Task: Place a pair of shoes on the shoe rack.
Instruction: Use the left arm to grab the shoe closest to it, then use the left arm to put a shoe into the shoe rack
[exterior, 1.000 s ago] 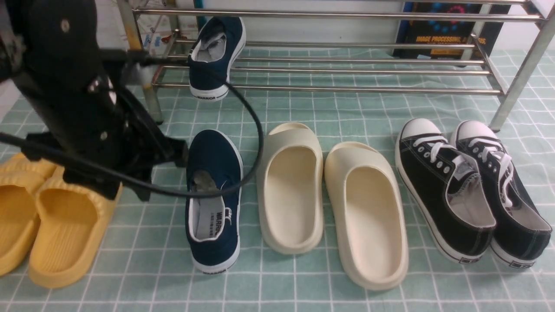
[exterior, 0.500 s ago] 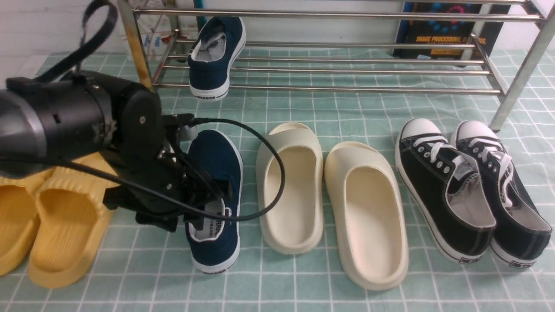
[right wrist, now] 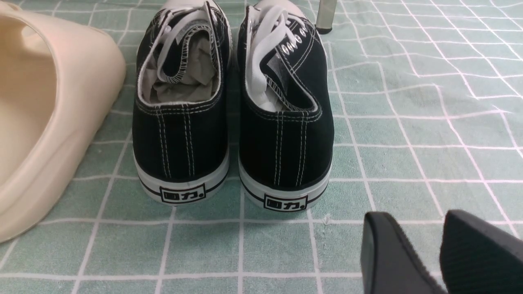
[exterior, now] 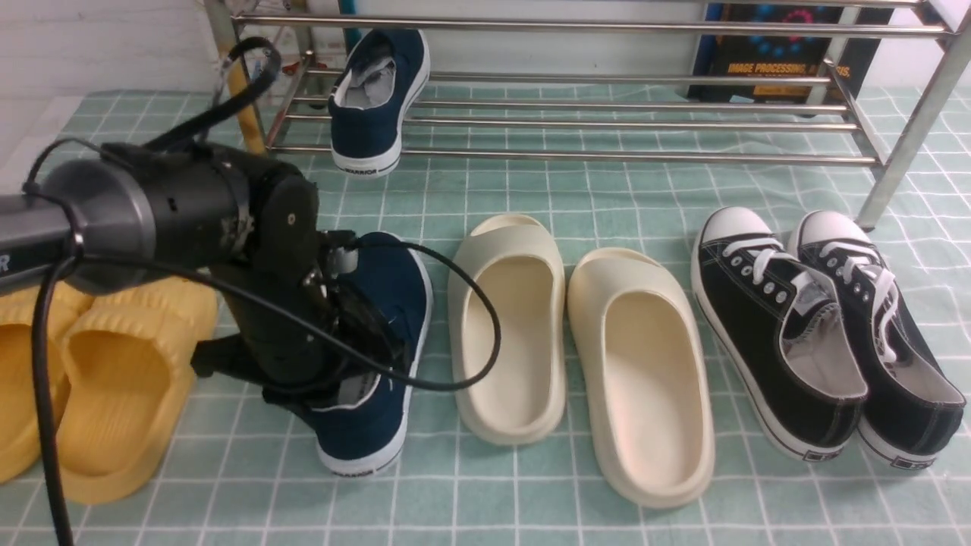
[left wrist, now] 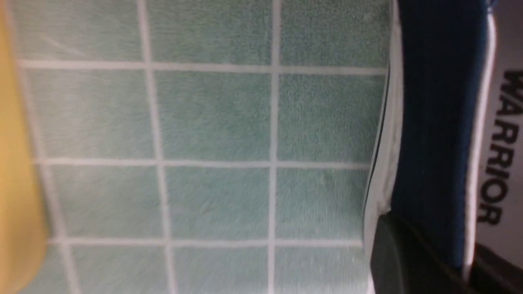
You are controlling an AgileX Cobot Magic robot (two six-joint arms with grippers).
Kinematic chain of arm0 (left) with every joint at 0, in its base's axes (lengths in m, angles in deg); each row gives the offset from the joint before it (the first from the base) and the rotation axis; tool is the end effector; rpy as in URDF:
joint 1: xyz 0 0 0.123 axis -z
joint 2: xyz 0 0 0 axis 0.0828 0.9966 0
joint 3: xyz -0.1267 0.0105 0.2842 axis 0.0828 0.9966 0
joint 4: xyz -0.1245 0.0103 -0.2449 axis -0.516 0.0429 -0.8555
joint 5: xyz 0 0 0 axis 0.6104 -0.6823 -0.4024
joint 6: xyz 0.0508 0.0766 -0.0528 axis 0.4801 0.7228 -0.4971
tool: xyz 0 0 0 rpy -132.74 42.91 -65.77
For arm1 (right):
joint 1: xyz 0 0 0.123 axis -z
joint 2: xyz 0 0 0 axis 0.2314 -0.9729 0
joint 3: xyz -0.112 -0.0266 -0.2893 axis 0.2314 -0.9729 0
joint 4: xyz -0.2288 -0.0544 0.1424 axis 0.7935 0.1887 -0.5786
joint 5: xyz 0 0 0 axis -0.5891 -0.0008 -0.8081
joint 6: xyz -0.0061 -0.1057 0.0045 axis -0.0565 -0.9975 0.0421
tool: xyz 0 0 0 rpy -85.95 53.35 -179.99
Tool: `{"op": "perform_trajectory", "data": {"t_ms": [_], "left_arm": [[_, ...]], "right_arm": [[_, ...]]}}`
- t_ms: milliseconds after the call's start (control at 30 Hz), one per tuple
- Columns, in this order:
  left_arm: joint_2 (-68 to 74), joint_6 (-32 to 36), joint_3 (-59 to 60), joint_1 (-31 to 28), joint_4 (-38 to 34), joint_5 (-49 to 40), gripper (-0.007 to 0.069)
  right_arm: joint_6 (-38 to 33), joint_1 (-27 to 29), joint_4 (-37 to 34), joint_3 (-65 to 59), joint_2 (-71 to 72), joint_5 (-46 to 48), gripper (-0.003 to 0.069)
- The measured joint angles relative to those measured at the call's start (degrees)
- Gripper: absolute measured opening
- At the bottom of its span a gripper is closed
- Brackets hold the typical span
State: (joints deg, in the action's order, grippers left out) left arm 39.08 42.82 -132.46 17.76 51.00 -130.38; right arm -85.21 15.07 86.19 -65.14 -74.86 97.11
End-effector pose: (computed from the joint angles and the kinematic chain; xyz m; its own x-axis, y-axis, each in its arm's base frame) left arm 0.3235 -0.1341 0.2090 -0.9876 -0.0158 -0.1563 -0.0054 0.9978 -0.0665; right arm 0.0634 -0.0045 0.1690 -0.2972 0.0182 -0.9546 0.0571 0.9984 0.0013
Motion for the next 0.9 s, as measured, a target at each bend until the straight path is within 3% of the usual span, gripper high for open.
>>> {"op": "perform_trajectory", "data": {"t_ms": [133,300,567,900], "left_arm": [[-2.9,4.1,-11.7,0.0,0.5,-9.3,-0.0002],[-2.2,6.2,-22.4,0.0,0.0,-10.9,-0.0002],[11.1,5.0,-35.2,0.0,-2.6,-12.6,-0.0002],[23.1,0.5,-51.2,0.0,-0.7,-12.2,-0.0002]], "right_arm": [[0.0,0.0,0.0,0.0,0.0,0.0,0.0239],[0.0,0.0,0.0,0.0,0.0,0.0,0.0239],[0.0,0.0,0.0,0.0,0.0,0.0,0.0239],[0.0,0.0,0.0,0.0,0.0,0.0,0.0239]]}}
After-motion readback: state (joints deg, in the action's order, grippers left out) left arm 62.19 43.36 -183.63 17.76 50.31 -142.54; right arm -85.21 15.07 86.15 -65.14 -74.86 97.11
